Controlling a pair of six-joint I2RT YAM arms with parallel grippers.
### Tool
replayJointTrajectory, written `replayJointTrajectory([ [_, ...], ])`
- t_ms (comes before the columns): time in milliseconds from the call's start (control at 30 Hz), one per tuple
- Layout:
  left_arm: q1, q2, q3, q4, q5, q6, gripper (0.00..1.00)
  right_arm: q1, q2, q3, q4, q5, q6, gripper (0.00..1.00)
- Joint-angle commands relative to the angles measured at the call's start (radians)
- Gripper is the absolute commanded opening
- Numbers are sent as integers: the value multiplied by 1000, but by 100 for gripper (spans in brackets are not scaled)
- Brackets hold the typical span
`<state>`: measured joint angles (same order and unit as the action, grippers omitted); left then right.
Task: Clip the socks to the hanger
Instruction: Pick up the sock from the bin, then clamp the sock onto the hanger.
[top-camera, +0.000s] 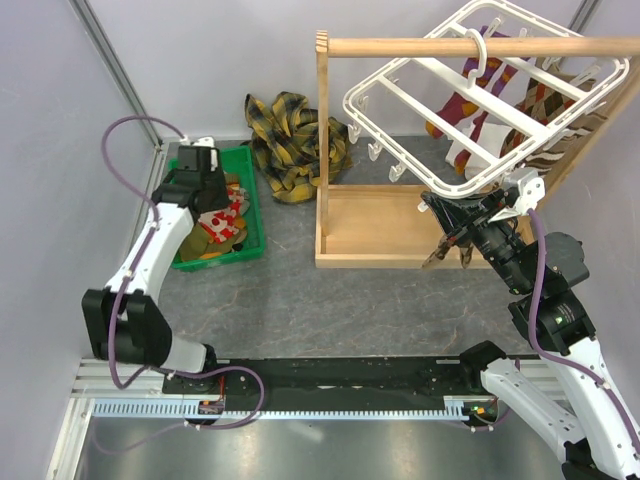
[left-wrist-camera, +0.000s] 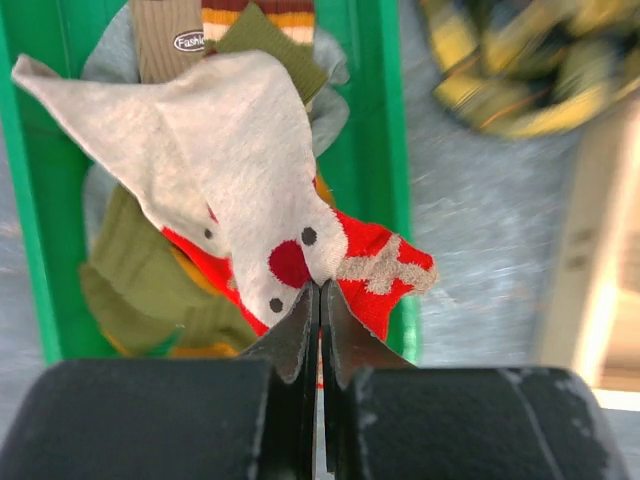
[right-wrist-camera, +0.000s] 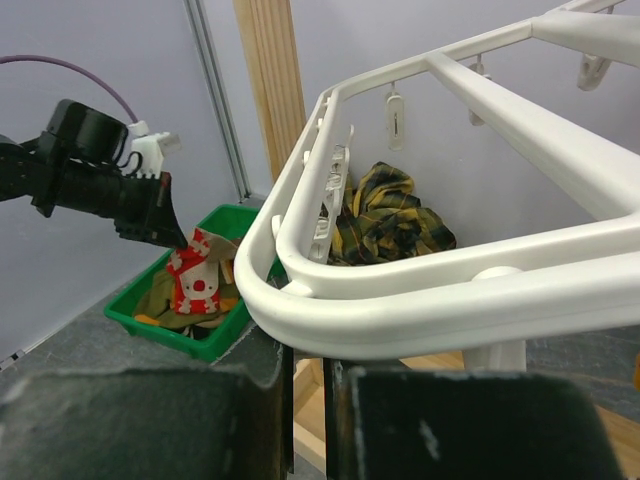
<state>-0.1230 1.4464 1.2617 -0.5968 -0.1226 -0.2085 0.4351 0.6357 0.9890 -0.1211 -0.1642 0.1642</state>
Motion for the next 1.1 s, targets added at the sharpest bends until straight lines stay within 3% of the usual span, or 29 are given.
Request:
replayJointTrajectory([
  [0,33,-155,-24,94,173,-235,2,-4,25,5,-81,20,8,2],
  [300,29,-398,-215,294,460,-561,2,-4,45,-4,-35,-18,66,1],
  [467,-23,-489,-330,425,534,-739,2,-4,44,-12,-19,-29,96,1],
  [633,-189,-511,-383,572,491,-857,2,-3,50,-16,4,-43,129,1],
  [900,-533,-422,-406,847,238,-1035,2,-3,48,-56,55,-52,166,1],
  [1067,-638,-310,-381,1005,144,-1120,2,-4,55,-52,74,-69,192,1],
])
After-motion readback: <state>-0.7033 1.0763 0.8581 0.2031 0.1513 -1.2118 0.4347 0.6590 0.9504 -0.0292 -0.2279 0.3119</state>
